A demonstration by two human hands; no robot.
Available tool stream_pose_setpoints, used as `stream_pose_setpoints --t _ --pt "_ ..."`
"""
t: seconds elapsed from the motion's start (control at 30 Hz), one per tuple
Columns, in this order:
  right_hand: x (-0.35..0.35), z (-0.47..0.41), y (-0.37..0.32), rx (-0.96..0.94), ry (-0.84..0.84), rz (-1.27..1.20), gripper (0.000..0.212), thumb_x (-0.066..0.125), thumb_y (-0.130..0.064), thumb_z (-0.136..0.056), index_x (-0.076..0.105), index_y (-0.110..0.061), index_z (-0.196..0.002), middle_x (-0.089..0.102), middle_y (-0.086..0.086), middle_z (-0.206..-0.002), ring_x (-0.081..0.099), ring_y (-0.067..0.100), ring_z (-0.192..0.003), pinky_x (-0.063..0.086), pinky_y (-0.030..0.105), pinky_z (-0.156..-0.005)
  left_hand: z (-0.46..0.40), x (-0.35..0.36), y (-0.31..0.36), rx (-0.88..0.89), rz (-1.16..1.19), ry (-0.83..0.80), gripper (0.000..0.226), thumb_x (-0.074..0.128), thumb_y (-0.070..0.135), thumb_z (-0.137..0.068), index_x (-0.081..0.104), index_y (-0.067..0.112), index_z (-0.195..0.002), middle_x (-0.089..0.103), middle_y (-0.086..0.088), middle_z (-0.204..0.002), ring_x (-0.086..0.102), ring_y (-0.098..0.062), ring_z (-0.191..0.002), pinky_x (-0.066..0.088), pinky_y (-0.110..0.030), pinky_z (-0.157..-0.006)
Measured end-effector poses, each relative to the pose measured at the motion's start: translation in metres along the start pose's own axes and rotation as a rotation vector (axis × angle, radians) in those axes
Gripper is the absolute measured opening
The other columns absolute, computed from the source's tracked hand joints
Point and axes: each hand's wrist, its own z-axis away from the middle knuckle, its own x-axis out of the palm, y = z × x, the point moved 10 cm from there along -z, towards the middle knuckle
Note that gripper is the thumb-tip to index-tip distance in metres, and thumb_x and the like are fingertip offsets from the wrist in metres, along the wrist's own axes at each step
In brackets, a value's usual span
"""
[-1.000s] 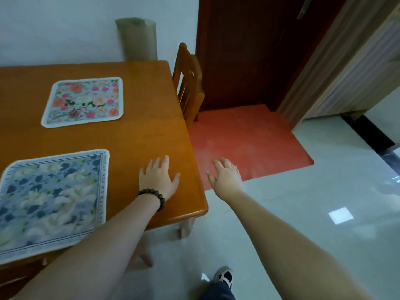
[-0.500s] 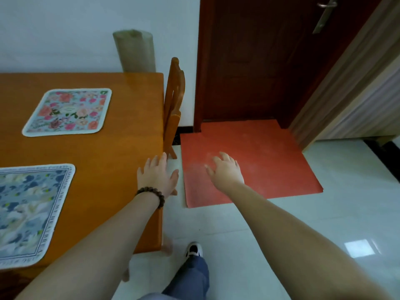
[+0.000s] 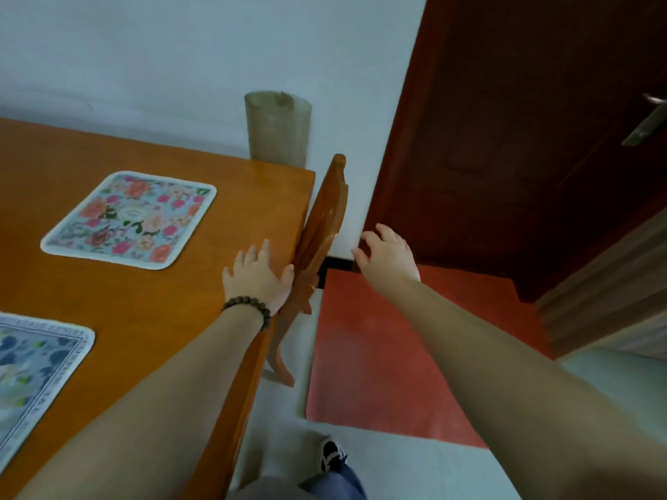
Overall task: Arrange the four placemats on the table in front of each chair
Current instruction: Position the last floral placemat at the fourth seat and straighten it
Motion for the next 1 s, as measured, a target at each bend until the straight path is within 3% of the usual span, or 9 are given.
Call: stream_pose_setpoints --t 0.33,0.67,1.0 --pt "0.006 -0.167 -0.079 -0.31 -0.065 0.065 0.049 0.04 -0.042 -0.098 0.045 -0.014 -0.137 0.038 0.014 -0.146 0.03 0.028 -0.137 0.026 0.044 -0.113 -0.112 -0.034 -0.025 -0.209 0.053 0.074 0.071 0.032 0.06 -0.091 0.015 0.024 -0.151 0.022 -0.004 -0.156 0.017 -0.026 -0.143 0.019 -0.052 -0.113" --pt "0.092 -0.233 -0.194 -0.69 -0.264 0.07 0.045 0.041 -0.037 -0.098 0.047 -0.011 -0.135 0.041 0.016 -0.143 0.031 0.03 -0.136 0.027 0.05 -0.11 -0.1 -0.034 -0.137 -0.666 0.054 0.114 0.069 0.034 0.057 -0.093 0.018 0.022 -0.15 0.023 -0.006 -0.155 0.018 -0.025 -0.143 0.018 -0.051 -0.114" --pt "0.198 -0.304 -0.272 -1.009 -0.528 0.133 0.046 0.042 -0.041 -0.096 0.046 -0.016 -0.135 0.045 0.013 -0.137 0.039 0.03 -0.127 0.035 0.046 -0.106 -0.087 0.001 -0.181 -1.191 0.193 0.17 0.071 0.038 0.056 -0.092 0.015 0.025 -0.151 0.018 -0.008 -0.157 0.014 -0.028 -0.144 0.016 -0.051 -0.115"
